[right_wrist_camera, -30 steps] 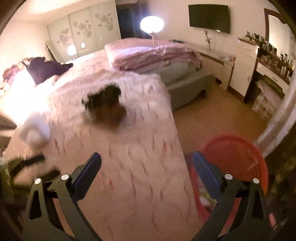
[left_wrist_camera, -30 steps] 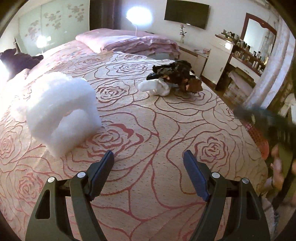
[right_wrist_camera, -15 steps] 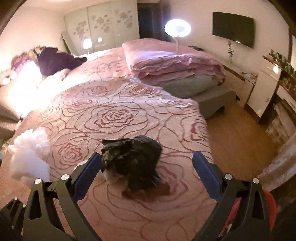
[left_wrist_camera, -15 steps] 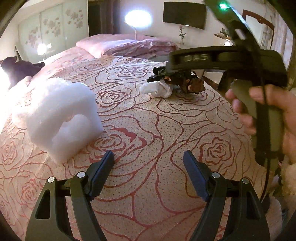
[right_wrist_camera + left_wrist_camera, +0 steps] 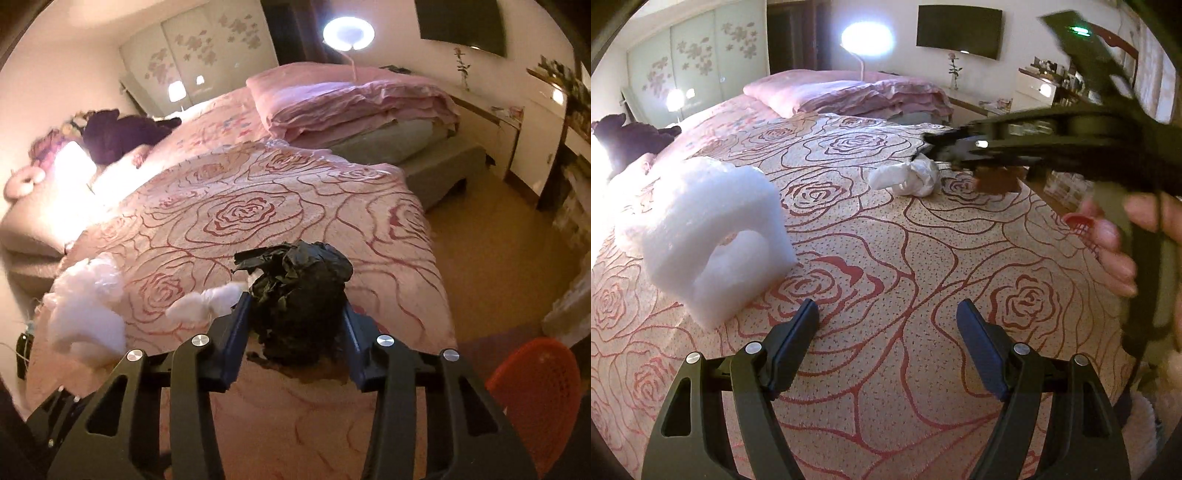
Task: Collect trash
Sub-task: 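Grasp the black plastic bag with the right gripper and lift it, then grasp the white tissue with the left gripper while the right gripper holds the black bag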
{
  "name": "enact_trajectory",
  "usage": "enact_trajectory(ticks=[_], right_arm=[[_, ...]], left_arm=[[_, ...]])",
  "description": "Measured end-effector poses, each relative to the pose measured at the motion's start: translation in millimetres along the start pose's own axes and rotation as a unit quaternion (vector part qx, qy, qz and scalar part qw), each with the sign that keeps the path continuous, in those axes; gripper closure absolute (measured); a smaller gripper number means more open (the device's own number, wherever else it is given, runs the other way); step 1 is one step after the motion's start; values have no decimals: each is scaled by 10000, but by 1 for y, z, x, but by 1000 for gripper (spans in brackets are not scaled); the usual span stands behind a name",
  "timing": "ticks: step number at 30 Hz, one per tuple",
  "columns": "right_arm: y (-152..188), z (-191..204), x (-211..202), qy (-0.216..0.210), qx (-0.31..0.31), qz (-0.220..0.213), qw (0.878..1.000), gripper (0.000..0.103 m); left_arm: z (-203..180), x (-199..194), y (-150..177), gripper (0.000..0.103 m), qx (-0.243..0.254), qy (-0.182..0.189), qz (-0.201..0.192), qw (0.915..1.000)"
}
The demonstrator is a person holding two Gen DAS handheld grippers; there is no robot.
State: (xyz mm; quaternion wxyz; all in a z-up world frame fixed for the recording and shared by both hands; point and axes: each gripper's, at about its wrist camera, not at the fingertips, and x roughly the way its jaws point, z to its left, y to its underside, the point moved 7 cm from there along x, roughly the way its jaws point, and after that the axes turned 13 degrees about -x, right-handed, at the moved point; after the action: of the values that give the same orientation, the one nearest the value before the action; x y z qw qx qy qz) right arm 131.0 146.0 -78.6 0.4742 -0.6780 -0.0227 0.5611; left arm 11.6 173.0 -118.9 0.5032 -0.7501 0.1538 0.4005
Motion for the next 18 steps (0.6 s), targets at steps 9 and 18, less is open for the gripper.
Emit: enact_trajectory(ticks=[9,18], right_arm=[[52,-11,-53,288,295,-142,9990,60],[90,-18,-89,406,624,-323,9967,60]], left_arm=[[-14,-6,-18,29,76,53,-131,9999],[-35,14,-77,29,-63,93,-176,9998]])
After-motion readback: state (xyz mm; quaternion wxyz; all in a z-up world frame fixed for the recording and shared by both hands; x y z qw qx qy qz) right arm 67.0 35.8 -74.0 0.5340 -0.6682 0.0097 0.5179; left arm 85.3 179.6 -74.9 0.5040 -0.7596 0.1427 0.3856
